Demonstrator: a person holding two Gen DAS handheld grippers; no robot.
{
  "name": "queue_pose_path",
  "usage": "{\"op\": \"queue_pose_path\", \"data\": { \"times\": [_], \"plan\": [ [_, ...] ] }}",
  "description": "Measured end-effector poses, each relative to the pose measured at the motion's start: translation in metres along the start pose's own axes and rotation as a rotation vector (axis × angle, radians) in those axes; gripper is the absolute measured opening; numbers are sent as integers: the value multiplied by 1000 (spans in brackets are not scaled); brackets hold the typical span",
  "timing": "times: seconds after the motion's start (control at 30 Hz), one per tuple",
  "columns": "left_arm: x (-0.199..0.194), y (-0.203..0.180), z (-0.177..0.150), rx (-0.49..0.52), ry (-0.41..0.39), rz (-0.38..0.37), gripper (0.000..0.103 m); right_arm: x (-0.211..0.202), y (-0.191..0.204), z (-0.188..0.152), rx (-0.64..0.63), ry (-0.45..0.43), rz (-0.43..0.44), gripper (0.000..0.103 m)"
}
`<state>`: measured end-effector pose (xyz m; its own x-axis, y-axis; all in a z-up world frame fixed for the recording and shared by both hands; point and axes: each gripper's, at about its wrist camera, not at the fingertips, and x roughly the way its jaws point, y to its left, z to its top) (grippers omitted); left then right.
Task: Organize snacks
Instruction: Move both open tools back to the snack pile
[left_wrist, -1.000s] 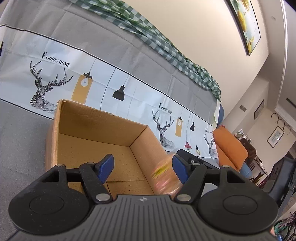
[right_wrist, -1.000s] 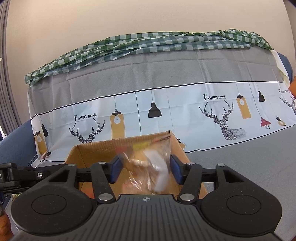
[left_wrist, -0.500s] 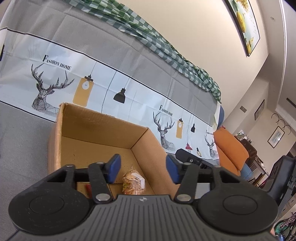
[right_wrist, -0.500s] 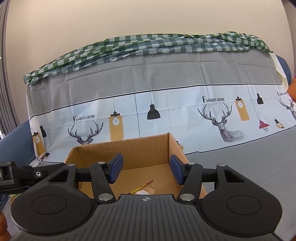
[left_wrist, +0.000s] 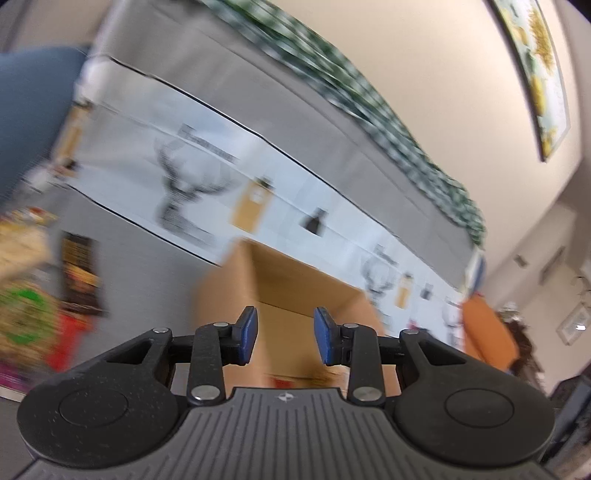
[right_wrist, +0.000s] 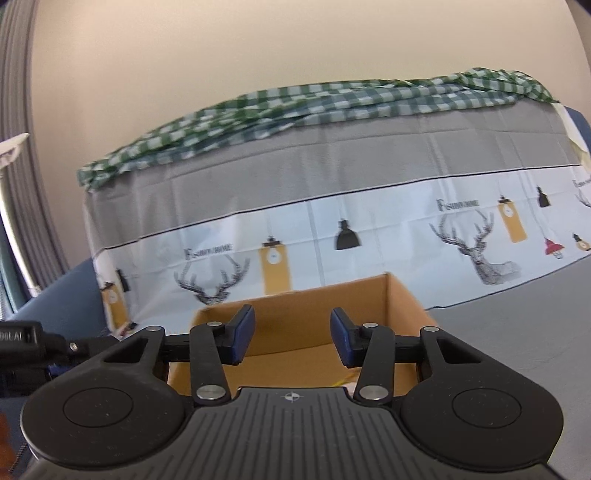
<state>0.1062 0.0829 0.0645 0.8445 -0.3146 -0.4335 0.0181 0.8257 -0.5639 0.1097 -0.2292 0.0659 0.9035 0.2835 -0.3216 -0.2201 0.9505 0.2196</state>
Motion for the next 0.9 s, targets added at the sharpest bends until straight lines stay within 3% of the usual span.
{"op": "queue_pose_path", "data": {
  "times": [0.07,0.2,0.3,0.43,0.47,0.77,0.9],
  "plan": [
    [-12,21,4,6,-21,70,44,-1,10,-2,-7,5,29,47],
    [-27,69,-8,-24,-81,266,80,-1,26,-5,-33,24,77,48],
    [-31,105,-19,-168,-116,336,88,1,38,-9,-54,41,102,48],
    [-32,130,-22,-248,-141,396,95,9,51,-15,-76,83,127,49],
    [-29,133,-21,-268,-131,408,100,11,54,-16,-84,91,133,49],
    [8,128,-24,-172,-42,525,102,22,71,-24,-111,132,164,54],
    [18,131,-27,-159,-22,544,102,26,79,-28,-133,145,174,54]
  ]
}}
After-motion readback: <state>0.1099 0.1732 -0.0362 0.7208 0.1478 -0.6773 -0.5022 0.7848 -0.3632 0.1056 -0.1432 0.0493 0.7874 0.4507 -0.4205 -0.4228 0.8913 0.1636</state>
